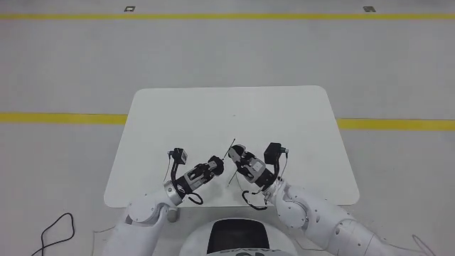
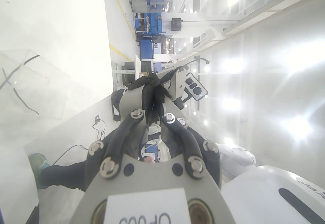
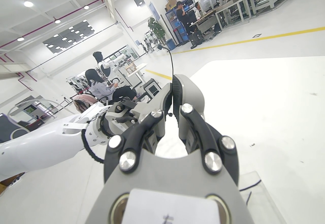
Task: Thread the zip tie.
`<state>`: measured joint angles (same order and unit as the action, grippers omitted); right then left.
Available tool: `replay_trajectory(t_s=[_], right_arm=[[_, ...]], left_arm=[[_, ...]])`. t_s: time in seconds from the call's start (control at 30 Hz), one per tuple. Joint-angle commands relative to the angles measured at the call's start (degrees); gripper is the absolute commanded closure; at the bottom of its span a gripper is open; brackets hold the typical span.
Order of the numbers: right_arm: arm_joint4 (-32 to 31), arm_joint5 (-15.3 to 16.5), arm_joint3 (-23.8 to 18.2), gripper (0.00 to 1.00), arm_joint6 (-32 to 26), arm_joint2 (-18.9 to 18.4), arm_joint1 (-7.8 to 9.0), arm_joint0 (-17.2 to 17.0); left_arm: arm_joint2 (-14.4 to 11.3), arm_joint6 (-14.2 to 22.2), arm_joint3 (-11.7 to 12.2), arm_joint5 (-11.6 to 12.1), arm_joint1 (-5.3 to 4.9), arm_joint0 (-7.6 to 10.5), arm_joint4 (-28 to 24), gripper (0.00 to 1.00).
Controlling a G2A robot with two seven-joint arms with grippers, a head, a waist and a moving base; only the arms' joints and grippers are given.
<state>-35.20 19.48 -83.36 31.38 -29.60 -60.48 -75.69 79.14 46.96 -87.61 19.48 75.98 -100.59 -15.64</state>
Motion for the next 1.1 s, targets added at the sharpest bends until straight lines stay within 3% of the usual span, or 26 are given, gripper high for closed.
replay_trajectory(t_s=[0.0,1.07], right_arm=[[0.18,0.00,0.04,1.00,-0.35,-0.16,-0.09,-0.04],[-1.53,0.00,-0.62,1.00,-1.20,-2.51,-0.41,-2.00]], left_arm=[[0.16,0.22,0.03,0.00,0.18,-0.02,0.07,1.00],[2.36,2.91,0.65,0.00,2.46,-0.43,0.96,1.00]])
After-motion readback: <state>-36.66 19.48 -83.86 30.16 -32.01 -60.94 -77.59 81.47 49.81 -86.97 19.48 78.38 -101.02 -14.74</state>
